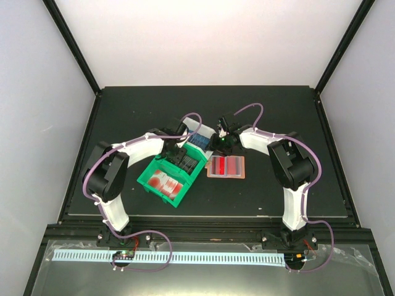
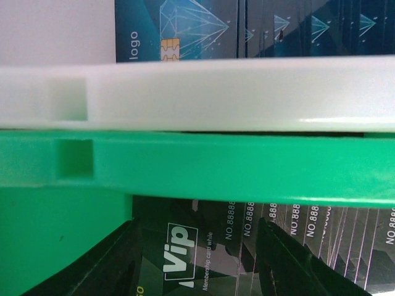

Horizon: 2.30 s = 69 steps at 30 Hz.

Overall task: Put the credit cards into the card holder
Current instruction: Pick up the credit card from the storage box.

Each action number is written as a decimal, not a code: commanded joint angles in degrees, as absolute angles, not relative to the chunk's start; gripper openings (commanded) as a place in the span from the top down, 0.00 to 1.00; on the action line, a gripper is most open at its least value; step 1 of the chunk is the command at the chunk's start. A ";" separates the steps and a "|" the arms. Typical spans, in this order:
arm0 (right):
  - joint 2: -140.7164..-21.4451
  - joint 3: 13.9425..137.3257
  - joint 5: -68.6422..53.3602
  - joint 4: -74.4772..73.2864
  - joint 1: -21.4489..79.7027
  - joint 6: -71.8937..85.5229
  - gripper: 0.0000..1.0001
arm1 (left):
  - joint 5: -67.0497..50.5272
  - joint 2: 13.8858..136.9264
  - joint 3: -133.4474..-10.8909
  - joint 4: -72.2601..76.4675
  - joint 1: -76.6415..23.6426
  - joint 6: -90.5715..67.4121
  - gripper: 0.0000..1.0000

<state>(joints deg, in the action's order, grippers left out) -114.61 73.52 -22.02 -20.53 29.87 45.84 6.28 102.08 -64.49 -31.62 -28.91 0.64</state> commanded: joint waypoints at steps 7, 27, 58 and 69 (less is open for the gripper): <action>-116.61 71.98 -19.09 -24.79 29.74 41.39 0.59 | 9.48 104.90 -62.69 -29.70 -29.10 4.26 0.48; -116.79 72.16 -18.63 -25.14 29.69 41.44 0.59 | 9.76 103.55 -65.86 -34.36 -26.04 2.97 0.74; -116.59 71.81 -18.72 -24.68 29.72 41.64 0.59 | -0.33 106.09 -71.77 -46.41 -18.05 -5.14 0.74; -116.54 71.72 -18.77 -24.61 29.71 41.70 0.59 | 7.83 105.45 -70.82 -43.99 -18.14 -5.76 0.77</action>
